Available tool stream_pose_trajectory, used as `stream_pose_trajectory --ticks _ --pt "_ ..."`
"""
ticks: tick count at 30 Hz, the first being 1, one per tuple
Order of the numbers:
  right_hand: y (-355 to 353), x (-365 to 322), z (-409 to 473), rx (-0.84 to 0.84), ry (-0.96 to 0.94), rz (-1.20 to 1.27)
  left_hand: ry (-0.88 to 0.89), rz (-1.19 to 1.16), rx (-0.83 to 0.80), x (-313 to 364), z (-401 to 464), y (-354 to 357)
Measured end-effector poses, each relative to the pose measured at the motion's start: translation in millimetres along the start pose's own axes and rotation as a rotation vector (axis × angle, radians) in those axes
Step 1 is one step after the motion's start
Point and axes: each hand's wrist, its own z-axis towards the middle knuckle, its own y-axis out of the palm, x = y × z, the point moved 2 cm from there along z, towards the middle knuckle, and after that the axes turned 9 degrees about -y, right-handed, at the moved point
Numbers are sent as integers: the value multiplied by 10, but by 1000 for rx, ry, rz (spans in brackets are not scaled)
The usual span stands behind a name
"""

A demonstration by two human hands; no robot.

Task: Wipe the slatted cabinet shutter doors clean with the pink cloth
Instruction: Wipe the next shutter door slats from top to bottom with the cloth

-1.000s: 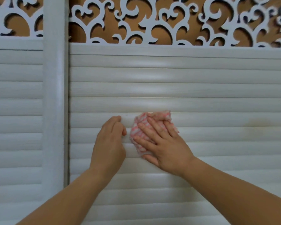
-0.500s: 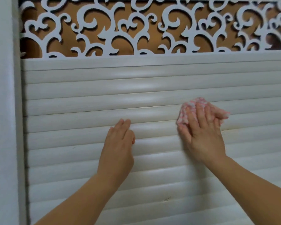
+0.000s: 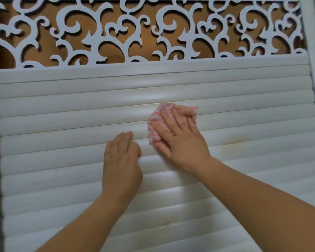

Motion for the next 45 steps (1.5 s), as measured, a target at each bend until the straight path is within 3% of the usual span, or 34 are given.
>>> stream_pose_trajectory --ticks 5,8,10,12,14,18,22,25,33,42,45 --pt "-122 651 -369 -68 260 19 170 58 -85 315 66 99" --pt "-225 1059 -624 -105 568 40 178 96 -174 408 100 134" --pt "-252 1116 -618 -123 785 119 167 110 -208 421 106 145" --pt "-267 946 -433 -126 866 176 169 120 -199 426 115 170" --pt "-297 619 -184 -136 726 171 150 121 -201 443 135 179" --pt "-332 18 174 -151 249 192 132 106 -185 464 173 175" --pt "-293 257 110 -177 62 97 138 102 -123 528 188 166" --pt "-321 621 -61 -243 130 52 107 36 -92 595 205 221" --pt "-454 1409 -409 -225 387 90 261 31 -122 1016 185 521" --pt "-515 2172 -792 -146 592 180 195 11 -87 1192 155 648" --pt "-551 2555 -955 -136 740 196 196 31 -72 1205 151 649"
